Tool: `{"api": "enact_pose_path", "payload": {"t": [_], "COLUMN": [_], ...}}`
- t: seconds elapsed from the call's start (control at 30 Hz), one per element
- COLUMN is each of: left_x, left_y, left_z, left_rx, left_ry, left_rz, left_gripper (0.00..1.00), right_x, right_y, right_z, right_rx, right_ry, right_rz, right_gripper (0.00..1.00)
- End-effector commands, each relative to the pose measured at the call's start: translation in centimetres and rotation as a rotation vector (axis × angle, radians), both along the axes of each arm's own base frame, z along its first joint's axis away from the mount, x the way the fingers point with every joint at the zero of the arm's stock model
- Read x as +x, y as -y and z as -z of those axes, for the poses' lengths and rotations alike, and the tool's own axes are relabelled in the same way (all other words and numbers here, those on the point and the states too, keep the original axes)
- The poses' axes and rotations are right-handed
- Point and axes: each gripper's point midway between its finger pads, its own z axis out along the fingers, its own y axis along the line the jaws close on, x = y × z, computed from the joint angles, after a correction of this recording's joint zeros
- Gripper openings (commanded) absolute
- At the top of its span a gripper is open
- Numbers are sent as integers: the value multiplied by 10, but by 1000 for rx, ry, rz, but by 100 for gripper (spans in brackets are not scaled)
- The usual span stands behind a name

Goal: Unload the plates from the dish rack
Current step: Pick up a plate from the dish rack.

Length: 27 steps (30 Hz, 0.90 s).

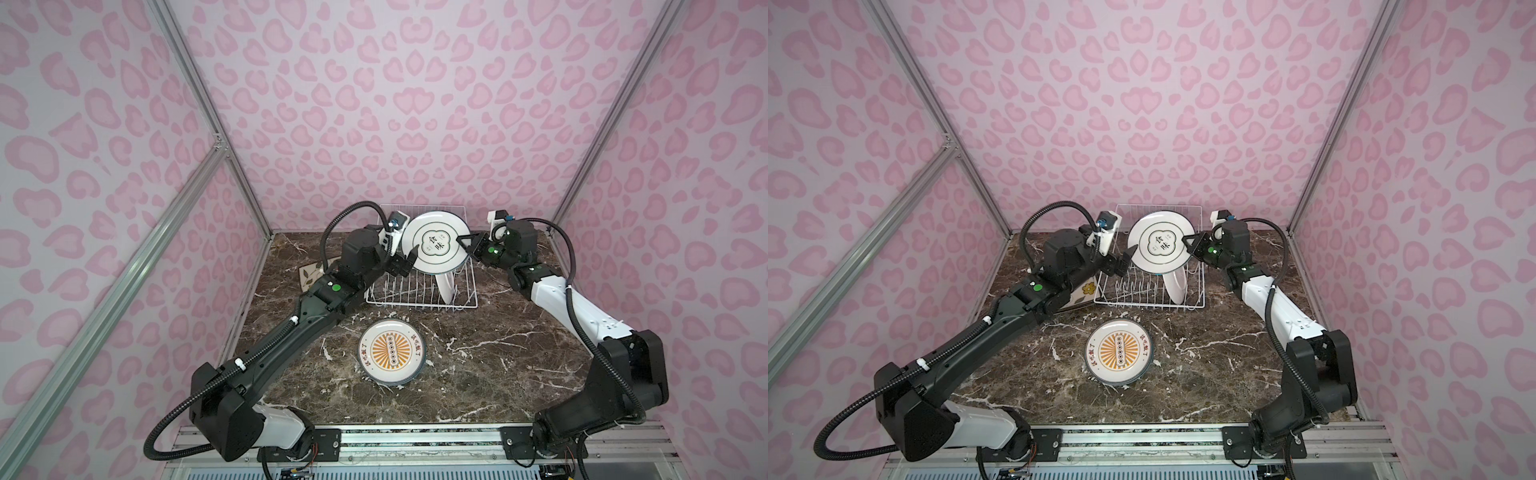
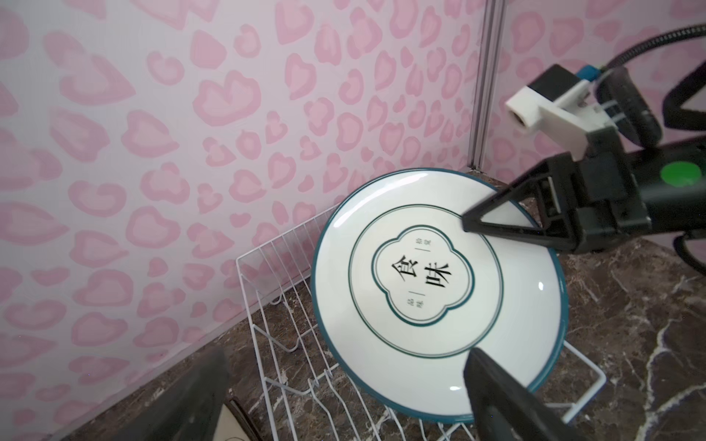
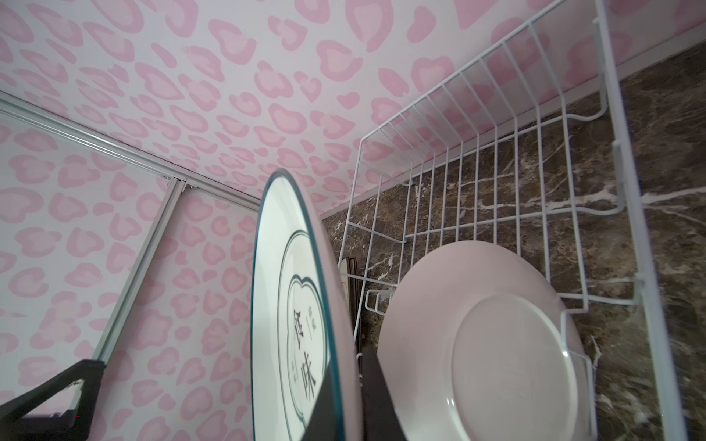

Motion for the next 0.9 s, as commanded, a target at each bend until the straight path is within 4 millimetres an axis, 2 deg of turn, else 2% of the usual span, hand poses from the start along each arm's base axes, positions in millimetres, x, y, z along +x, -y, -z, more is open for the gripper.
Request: {"api": "enact_pose_path", "payload": {"t": [0.0, 0.07, 0.1, 0.43, 0.7, 0.87], "left_x": [-4, 3, 5, 28, 42, 45], "left_y": [4, -2, -3, -3, 5, 13], "left_z": [-15, -9, -21, 2, 36, 51], "left_rx": [-276, -363, -403, -616, -654, -659], "left_ry": [-161, -247, -254, -537, -706, -793], "left_rz": [114, 134, 155, 280, 300, 334], "left_gripper": [97, 97, 97, 99, 100, 97], "right_x": [1, 0, 0, -2, -5, -7], "right_y": [0, 0, 0, -6, -16, -24], "right_z": [-16, -17, -15, -25, -31, -31], "right_rx": [5, 3, 3, 23, 55, 52], "right_ry": [80, 89, 87, 144, 176, 179], "right_rz": [-10, -13, -14, -51, -102, -127], "right_gripper": [0, 0, 0, 0, 0, 0]}}
